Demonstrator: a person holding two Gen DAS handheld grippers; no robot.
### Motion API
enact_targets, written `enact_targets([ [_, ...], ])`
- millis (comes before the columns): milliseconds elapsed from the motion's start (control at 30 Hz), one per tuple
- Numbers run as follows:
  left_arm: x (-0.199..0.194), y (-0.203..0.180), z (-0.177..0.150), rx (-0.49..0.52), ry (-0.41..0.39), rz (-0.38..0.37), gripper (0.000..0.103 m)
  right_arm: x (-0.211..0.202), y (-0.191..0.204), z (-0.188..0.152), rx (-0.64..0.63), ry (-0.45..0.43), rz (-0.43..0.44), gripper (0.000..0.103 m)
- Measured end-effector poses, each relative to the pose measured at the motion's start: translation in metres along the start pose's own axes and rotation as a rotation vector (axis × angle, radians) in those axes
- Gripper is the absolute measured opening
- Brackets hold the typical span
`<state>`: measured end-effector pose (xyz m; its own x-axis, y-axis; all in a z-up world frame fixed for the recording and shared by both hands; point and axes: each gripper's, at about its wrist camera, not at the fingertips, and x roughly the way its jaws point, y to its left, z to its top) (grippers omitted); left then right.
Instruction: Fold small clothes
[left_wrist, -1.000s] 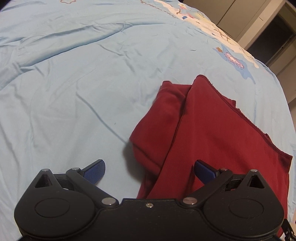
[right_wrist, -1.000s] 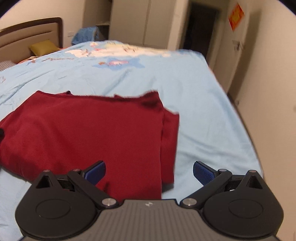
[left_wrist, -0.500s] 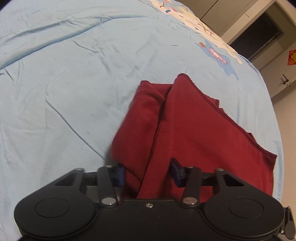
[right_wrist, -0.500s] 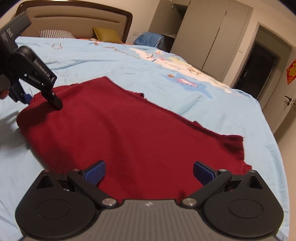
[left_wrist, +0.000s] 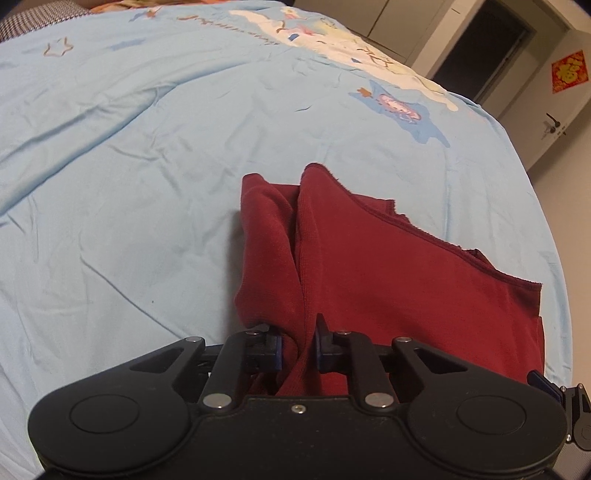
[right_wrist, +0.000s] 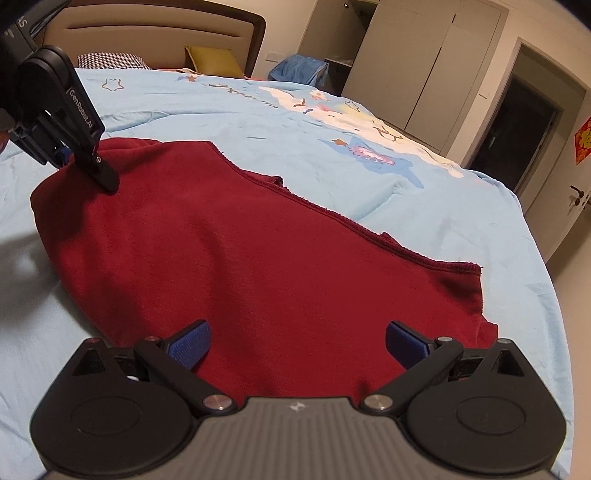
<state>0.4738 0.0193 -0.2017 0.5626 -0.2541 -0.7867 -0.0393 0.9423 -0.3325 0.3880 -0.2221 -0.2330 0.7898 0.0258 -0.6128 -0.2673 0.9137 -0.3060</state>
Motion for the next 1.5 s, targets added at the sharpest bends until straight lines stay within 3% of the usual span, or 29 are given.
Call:
enact_targets([
  [200,-0.023,-0.041,0.009,0.134,-0.028,0.018,0.015,-0.015,-0.016,0.0,0.028,-0.008,-0.017,0.103],
  [467,-0.051,-0.14,0.002,0.447,-0.081,-0.083,0.014,-0.053,-0.067,-0.004,0.107,-0.031,-0.127,0.103],
  [633,-0.039,-0.193,-0.024,0.583,-0.044,-0.16,0.014,-0.069,-0.099,-0.013,0.155,-0.021,-0.204,0.103],
  [800,-0.005,-0.219,-0.058,0.658,0.053,-0.192,0.015,-0.071,-0.128,-0.029,0.228,0.023,-0.233,0.103],
  [900,0.007,-0.224,-0.07,0.692,0.087,-0.179,0.02,-0.072,-0.147,-0.04,0.332,0.039,-0.198,0.103],
  [1000,0.005,-0.223,-0.074,0.686,0.105,-0.184,0.033,-0.071,-0.164,-0.044,0.422,0.033,-0.138,0.103],
  [1067,-0.001,-0.22,-0.076,0.671,0.111,-0.207,0.051,-0.072,-0.171,-0.043,0.45,0.01,-0.101,0.103],
  [1167,-0.011,-0.215,-0.081,0.663,0.098,-0.213,0.071,-0.071,-0.178,-0.034,0.493,-0.024,-0.009,0.103],
  [1300,-0.026,-0.206,-0.093,0.692,0.055,-0.192,0.081,-0.059,-0.19,-0.018,0.586,-0.046,0.175,0.103],
  [1400,-0.031,-0.197,-0.107,0.753,0.038,-0.149,0.083,-0.038,-0.196,-0.007,0.646,-0.005,0.329,0.102],
  [1500,-0.033,-0.19,-0.12,0.819,0.018,-0.108,0.083,-0.014,-0.194,-0.001,0.66,0.053,0.425,0.097],
])
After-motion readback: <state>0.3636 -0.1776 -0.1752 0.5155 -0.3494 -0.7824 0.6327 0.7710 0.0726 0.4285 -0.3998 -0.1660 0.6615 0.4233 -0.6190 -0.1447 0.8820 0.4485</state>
